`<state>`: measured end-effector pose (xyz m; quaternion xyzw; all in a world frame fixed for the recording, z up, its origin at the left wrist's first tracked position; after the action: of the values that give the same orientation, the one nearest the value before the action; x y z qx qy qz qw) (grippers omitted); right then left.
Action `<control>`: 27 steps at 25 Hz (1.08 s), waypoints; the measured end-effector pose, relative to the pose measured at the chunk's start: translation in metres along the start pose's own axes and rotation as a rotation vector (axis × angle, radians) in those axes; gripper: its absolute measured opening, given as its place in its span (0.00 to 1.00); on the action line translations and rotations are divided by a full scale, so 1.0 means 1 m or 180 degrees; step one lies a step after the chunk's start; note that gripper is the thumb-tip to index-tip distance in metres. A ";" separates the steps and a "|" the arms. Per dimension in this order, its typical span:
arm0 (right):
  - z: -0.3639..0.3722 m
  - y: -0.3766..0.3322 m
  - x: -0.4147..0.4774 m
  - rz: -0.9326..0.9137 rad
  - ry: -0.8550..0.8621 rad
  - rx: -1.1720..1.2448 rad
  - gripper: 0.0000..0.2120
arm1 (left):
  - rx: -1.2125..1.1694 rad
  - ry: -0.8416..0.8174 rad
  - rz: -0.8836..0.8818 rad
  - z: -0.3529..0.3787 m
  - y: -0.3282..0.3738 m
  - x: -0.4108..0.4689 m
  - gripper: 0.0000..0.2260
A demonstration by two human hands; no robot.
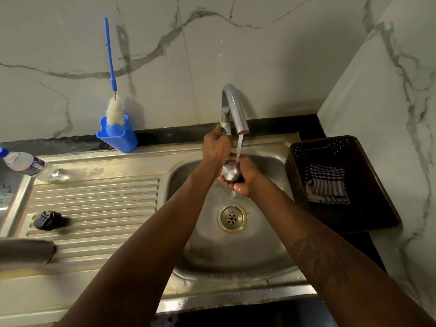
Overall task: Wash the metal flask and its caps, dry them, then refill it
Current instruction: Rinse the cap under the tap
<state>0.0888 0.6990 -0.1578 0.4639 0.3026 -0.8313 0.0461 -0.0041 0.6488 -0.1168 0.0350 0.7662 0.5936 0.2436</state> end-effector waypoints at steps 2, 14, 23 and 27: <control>0.001 -0.004 -0.001 -0.0058 -0.0080 0.0192 0.17 | 0.0218 -0.0161 -0.0007 0.003 0.003 0.002 0.20; -0.011 -0.024 -0.019 -0.0326 0.0949 -0.4936 0.52 | 0.2131 -0.0679 0.0119 -0.035 -0.038 -0.025 0.10; 0.034 -0.010 -0.043 -0.1678 0.0694 -0.5464 0.38 | 0.0813 -0.0694 0.0102 -0.059 -0.055 -0.074 0.19; 0.054 -0.003 -0.054 -0.2459 0.0566 -0.5442 0.24 | 0.0433 -0.0299 -0.0129 -0.088 -0.053 -0.080 0.15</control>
<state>0.0775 0.6609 -0.0922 0.2020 0.9453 -0.2466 0.0689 0.0422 0.5270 -0.1233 0.0637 0.7930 0.5329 0.2883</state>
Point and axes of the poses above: each hand's wrist, its own x-axis towards the middle knuckle, its own z-axis out of the palm, y = z × x, the point moved 4 cm from there along x, towards the middle knuckle
